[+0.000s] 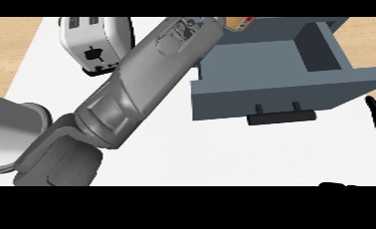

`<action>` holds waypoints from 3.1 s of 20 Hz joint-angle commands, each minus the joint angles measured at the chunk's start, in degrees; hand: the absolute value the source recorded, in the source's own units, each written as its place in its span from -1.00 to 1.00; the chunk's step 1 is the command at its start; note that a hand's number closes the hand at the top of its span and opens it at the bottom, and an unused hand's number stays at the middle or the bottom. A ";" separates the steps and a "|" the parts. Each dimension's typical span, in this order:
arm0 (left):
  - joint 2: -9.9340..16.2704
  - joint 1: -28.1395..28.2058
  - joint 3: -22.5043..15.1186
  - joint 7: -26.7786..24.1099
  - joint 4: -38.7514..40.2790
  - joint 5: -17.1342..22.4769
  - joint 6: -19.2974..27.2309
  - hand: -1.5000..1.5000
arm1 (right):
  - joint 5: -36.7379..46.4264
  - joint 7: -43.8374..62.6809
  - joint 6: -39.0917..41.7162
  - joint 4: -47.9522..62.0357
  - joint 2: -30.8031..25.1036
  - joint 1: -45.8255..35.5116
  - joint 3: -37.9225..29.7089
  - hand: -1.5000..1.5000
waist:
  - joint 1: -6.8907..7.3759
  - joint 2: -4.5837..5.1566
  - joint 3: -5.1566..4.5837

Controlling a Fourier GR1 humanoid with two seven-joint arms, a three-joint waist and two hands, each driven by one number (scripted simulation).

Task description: Pick up the can, place it into the drawer and close the drawer

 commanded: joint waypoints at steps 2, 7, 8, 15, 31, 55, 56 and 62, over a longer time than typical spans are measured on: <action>0.00 1.34 -2.17 -3.85 2.97 2.19 0.53 1.00 | 2.26 -0.28 -1.30 1.14 0.68 -2.15 1.45 -1.00 | -0.16 0.22 0.00; 0.00 2.98 -6.88 -5.33 2.52 4.05 2.49 1.00 | 0.47 -1.99 0.80 1.97 -0.25 -0.55 0.28 -1.00 | -1.14 0.24 0.02; 0.00 1.70 -7.00 -4.50 3.98 4.03 2.74 1.00 | 0.61 -5.66 1.38 6.70 -0.42 -2.27 -0.27 -1.00 | -1.45 0.60 0.10; 0.00 2.96 -10.92 -6.89 5.89 4.60 4.27 1.00 | 1.99 -3.57 -0.02 4.21 0.32 -3.26 1.50 -1.00 | -2.65 0.82 0.07; 0.00 7.02 -12.74 -10.50 5.50 10.13 11.07 -1.00 | 1.75 -1.00 1.11 -0.35 -2.66 -3.74 0.88 -1.00 | -3.44 0.76 -0.01; 0.00 5.22 -12.98 -12.83 -0.85 18.23 16.15 -1.00 | 48.01 -9.25 -4.88 2.99 -11.17 -9.58 16.70 -1.00 | 2.10 -0.29 -0.11; 0.00 3.44 -11.34 -13.41 1.48 17.42 13.15 -1.00 | 49.83 -7.20 -4.07 4.86 -12.46 -12.79 16.79 -1.00 | 3.46 -0.27 -0.17; 0.19 3.30 -10.29 -10.03 0.06 16.30 14.14 -1.00 | 60.51 -9.56 -8.87 14.04 -11.76 -12.21 21.48 -1.00 | 4.68 -0.97 -0.13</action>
